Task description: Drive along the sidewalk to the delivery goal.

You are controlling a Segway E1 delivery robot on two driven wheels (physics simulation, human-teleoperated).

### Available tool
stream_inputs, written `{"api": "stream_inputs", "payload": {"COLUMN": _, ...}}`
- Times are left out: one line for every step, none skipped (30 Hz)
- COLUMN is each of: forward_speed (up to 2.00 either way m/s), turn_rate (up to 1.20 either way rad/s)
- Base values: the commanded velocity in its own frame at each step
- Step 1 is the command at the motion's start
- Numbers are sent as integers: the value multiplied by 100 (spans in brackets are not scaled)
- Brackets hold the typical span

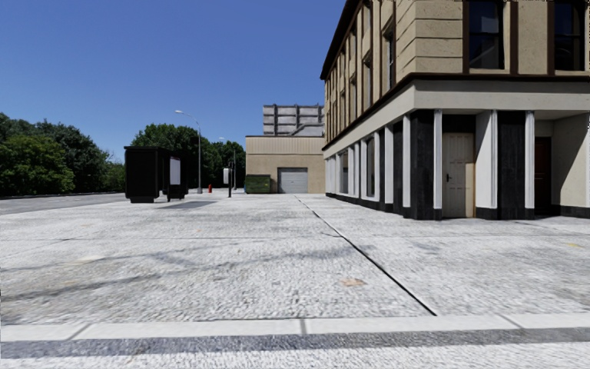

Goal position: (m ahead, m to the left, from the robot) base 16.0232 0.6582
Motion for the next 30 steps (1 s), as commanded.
{"api": "stream_inputs", "payload": {"forward_speed": 200, "turn_rate": 0}}
{"api": "stream_inputs", "payload": {"forward_speed": 200, "turn_rate": 0}}
{"api": "stream_inputs", "payload": {"forward_speed": 200, "turn_rate": 0}}
{"api": "stream_inputs", "payload": {"forward_speed": 200, "turn_rate": 0}}
{"api": "stream_inputs", "payload": {"forward_speed": 200, "turn_rate": 0}}
{"api": "stream_inputs", "payload": {"forward_speed": 200, "turn_rate": 0}}
{"api": "stream_inputs", "payload": {"forward_speed": 200, "turn_rate": 0}}
{"api": "stream_inputs", "payload": {"forward_speed": 200, "turn_rate": 0}}
{"api": "stream_inputs", "payload": {"forward_speed": 200, "turn_rate": 0}}
{"api": "stream_inputs", "payload": {"forward_speed": 200, "turn_rate": 0}}
{"api": "stream_inputs", "payload": {"forward_speed": 200, "turn_rate": 0}}
{"api": "stream_inputs", "payload": {"forward_speed": 200, "turn_rate": 0}}
{"api": "stream_inputs", "payload": {"forward_speed": 200, "turn_rate": 0}}
{"api": "stream_inputs", "payload": {"forward_speed": 200, "turn_rate": 0}}
{"api": "stream_inputs", "payload": {"forward_speed": 200, "turn_rate": 0}}
{"api": "stream_inputs", "payload": {"forward_speed": 200, "turn_rate": 0}}
{"api": "stream_inputs", "payload": {"forward_speed": 200, "turn_rate": 0}}
{"api": "stream_inputs", "payload": {"forward_speed": 197, "turn_rate": 0}}
{"api": "stream_inputs", "payload": {"forward_speed": 185, "turn_rate": 0}}
{"api": "stream_inputs", "payload": {"forward_speed": 173, "turn_rate": 0}}
{"api": "stream_inputs", "payload": {"forward_speed": 173, "turn_rate": 0}}
{"api": "stream_inputs", "payload": {"forward_speed": 165, "turn_rate": 0}}
{"api": "stream_inputs", "payload": {"forward_speed": 161, "turn_rate": 0}}
{"api": "stream_inputs", "payload": {"forward_speed": 158, "turn_rate": 0}}
{"api": "stream_inputs", "payload": {"forward_speed": 157, "turn_rate": 0}}
{"api": "stream_inputs", "payload": {"forward_speed": 157, "turn_rate": 0}}
{"api": "stream_inputs", "payload": {"forward_speed": 157, "turn_rate": 0}}
{"api": "stream_inputs", "payload": {"forward_speed": 157, "turn_rate": 0}}
{"api": "stream_inputs", "payload": {"forward_speed": 156, "turn_rate": 0}}
{"api": "stream_inputs", "payload": {"forward_speed": 156, "turn_rate": 0}}
